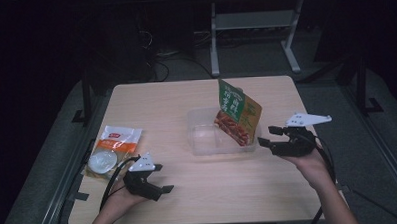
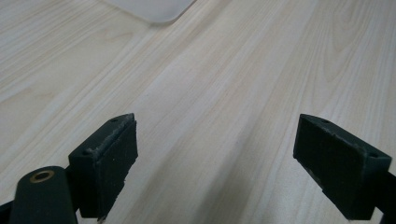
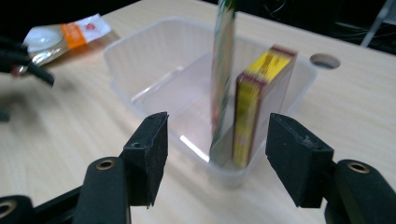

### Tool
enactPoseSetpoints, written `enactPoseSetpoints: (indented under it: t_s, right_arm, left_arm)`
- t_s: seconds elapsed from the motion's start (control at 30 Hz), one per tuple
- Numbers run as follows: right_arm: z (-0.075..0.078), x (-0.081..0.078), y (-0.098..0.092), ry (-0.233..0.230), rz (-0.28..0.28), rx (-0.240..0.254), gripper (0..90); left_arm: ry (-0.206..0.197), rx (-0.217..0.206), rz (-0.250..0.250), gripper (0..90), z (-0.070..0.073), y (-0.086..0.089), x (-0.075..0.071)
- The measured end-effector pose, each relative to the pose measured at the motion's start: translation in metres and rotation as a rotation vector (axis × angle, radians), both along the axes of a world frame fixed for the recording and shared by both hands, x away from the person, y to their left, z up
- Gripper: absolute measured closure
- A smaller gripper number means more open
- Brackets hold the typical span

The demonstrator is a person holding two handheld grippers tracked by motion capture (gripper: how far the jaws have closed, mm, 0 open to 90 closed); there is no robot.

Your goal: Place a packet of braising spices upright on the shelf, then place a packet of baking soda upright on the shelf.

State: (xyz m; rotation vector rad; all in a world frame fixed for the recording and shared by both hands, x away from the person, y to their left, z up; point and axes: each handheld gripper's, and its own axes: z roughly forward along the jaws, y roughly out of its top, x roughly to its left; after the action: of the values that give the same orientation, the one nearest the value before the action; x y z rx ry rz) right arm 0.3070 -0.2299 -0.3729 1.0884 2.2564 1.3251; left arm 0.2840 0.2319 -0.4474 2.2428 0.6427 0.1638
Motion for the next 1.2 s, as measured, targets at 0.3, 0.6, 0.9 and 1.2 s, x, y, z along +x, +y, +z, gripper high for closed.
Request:
enactPoseSetpoints:
  t_s: [0.3, 0.6, 0.9, 1.2]
  right_arm:
    - [-0.03, -0.021, 0.021, 0.045, 0.11, -0.071, 33.4]
    - [-0.056, -0.022, 0.064, 0.094, 0.261, -0.152, 33.3]
    - [-0.067, -0.023, 0.078, 0.11, 0.314, -0.195, 33.2]
    - [-0.067, -0.023, 0.079, 0.11, 0.318, -0.189, 33.2]
  left_arm:
    - [0.001, 0.015, 0.006, 13.4, -0.001, 0.001, -0.001]
    - [-0.001, 0.03, 0.01, 13.5, -0.001, 0.002, -0.001]
    - [-0.03, 0.035, 0.061, 14.1, 0.008, 0.012, 0.003]
    - [-0.073, 0.037, 0.256, 14.4, 0.028, 0.05, 0.017]
